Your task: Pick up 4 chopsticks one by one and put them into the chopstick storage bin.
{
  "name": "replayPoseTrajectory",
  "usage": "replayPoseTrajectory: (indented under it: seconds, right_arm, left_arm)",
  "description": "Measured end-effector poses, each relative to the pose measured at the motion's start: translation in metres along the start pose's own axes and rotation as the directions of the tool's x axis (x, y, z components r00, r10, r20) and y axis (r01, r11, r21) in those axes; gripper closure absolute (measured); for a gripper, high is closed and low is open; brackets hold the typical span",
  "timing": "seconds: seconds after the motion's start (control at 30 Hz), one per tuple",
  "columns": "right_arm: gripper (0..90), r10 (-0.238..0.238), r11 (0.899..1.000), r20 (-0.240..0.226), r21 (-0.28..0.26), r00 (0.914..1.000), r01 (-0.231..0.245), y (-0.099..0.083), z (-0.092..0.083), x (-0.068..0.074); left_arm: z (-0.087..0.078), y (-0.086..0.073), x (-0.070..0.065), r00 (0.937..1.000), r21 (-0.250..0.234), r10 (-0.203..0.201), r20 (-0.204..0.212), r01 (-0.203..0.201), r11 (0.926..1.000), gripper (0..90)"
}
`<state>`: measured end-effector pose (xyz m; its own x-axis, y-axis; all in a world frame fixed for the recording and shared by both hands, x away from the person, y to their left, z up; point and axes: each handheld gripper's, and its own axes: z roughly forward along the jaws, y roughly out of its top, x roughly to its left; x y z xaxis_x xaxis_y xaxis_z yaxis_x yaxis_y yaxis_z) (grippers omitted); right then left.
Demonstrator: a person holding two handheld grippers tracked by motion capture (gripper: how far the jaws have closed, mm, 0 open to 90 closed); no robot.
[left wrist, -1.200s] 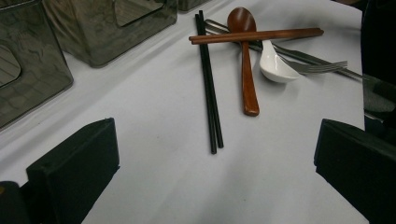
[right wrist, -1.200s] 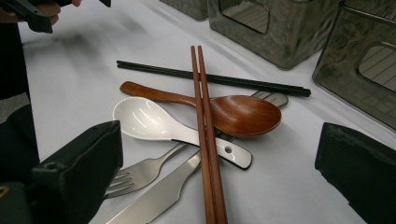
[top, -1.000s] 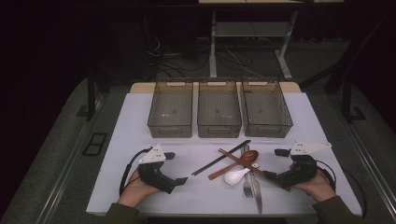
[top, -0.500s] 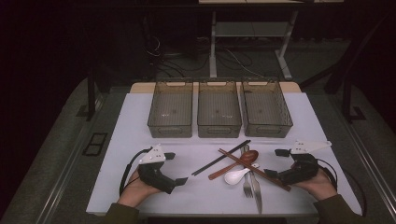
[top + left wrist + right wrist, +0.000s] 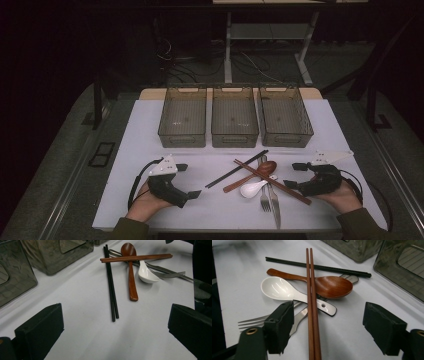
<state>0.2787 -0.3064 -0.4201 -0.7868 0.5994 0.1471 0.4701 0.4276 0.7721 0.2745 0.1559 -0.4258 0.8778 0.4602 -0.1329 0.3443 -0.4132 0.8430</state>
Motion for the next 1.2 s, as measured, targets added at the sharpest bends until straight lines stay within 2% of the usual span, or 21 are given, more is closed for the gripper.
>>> replayPoseTrajectory:
  seconds: [0.07, 0.77, 1.2]
  right_arm:
    - [32.4, -0.001, 1.0, -0.006, 0.013, 1.0, 0.001, -0.0009, 0.0002, -0.001]
    - [64.4, -0.033, 0.996, -0.037, 0.085, 0.9988, 0.036, -0.0033, 0.0031, 0.0002]
    - [75.2, -0.057, 0.99, -0.07, 0.126, 0.996, 0.065, -0.0033, 0.0065, 0.0038]
  left_arm:
    - [0.0, -0.0001, 0.0, 1.0, 0.0, 0.002, 0.0, -0.002, 1.0, 0.0]
    - [0.0004, -0.0013, 0.0006, 1.0, 0.008, 0.0, 0.004, 0.0, 1.0, 0.5]
    - [0.001, -0.0018, 0.0008, 1.0, 0.009, -0.002, 0.003, 0.002, 1.0, 0.6]
